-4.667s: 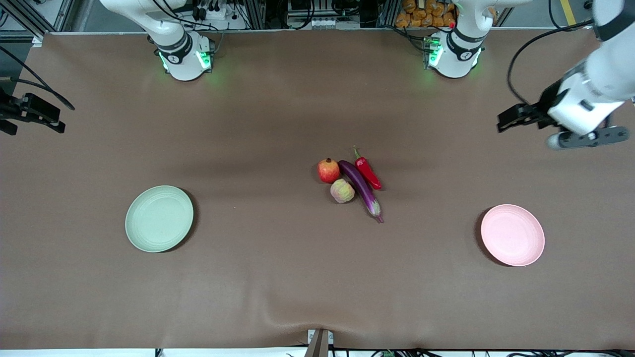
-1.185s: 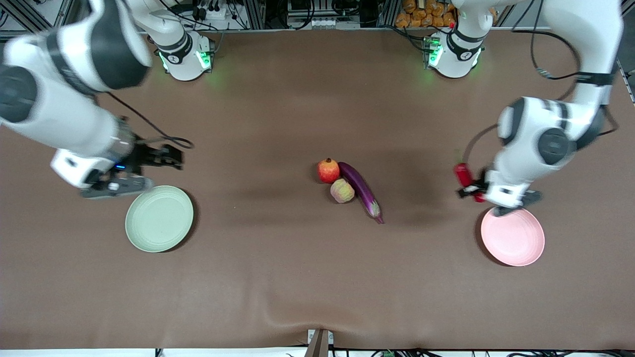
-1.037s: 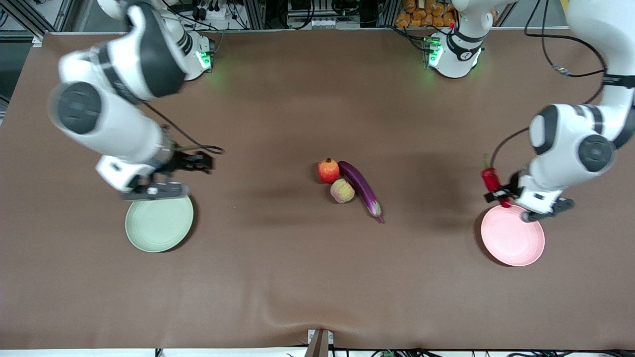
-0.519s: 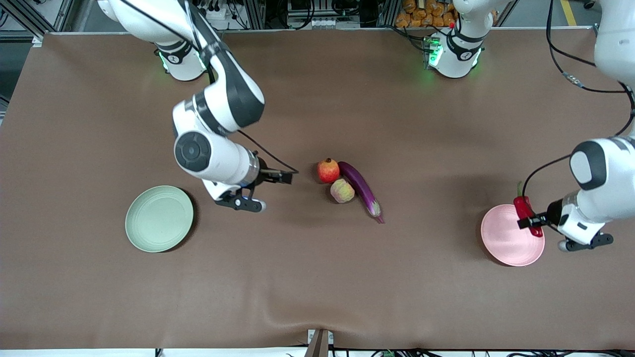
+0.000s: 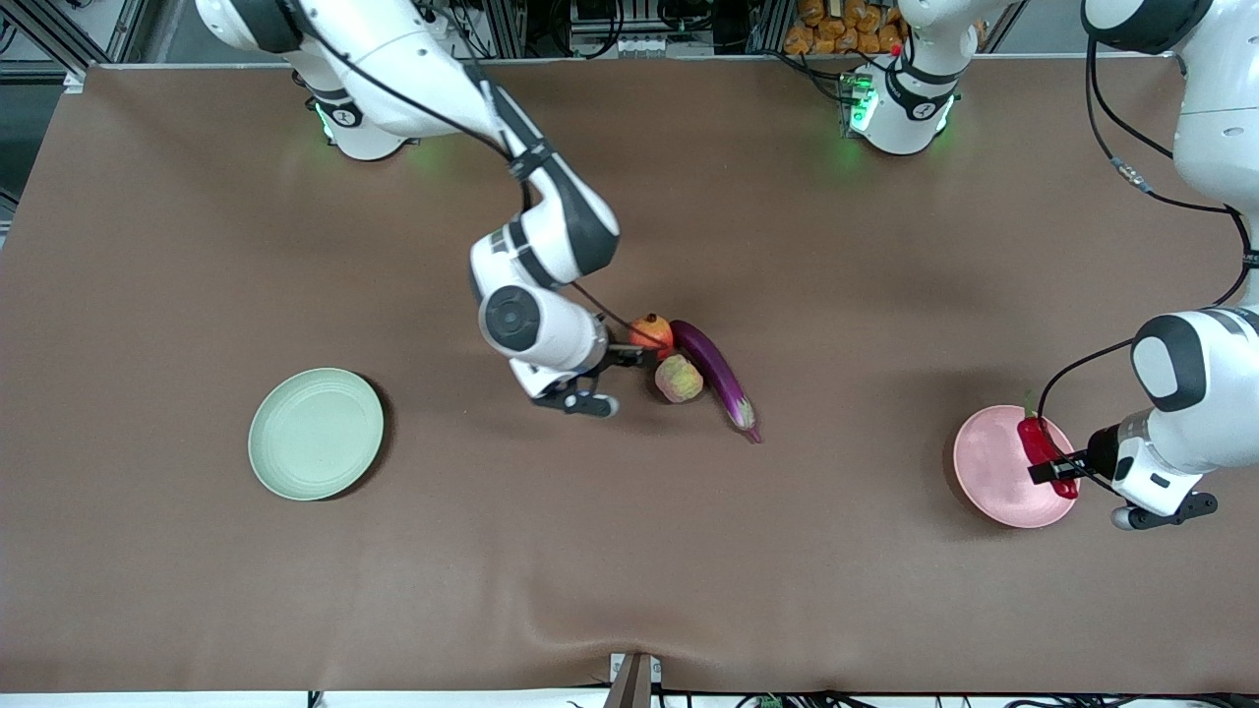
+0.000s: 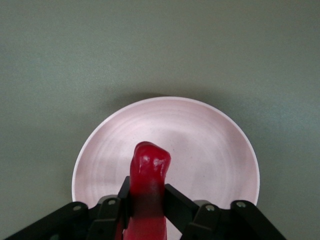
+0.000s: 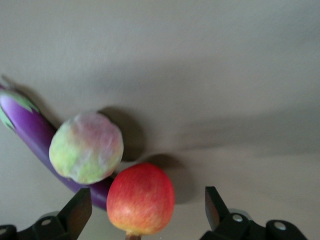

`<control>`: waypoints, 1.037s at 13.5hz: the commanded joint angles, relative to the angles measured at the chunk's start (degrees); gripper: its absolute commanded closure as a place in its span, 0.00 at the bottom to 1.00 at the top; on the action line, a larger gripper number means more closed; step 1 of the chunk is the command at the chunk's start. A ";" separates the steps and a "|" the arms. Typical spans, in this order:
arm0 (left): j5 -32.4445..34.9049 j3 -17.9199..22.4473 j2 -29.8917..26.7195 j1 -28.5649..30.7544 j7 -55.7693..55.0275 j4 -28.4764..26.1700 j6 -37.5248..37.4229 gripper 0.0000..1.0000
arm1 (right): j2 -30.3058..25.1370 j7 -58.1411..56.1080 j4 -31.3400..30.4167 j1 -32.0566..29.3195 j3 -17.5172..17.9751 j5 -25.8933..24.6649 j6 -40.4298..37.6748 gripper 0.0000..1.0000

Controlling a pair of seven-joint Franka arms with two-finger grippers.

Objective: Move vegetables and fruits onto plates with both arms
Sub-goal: 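Lower the pepper onto the pink plate while the right gripper nears the apple, then grasp the red apple with the right gripper while the left gripper releases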

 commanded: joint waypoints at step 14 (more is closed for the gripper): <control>0.37 -5.62 -3.94 -21.73 -50.90 -1.07 -12.93 0.00 | 4.67 4.91 1.49 6.21 -0.88 -4.63 4.66 0.75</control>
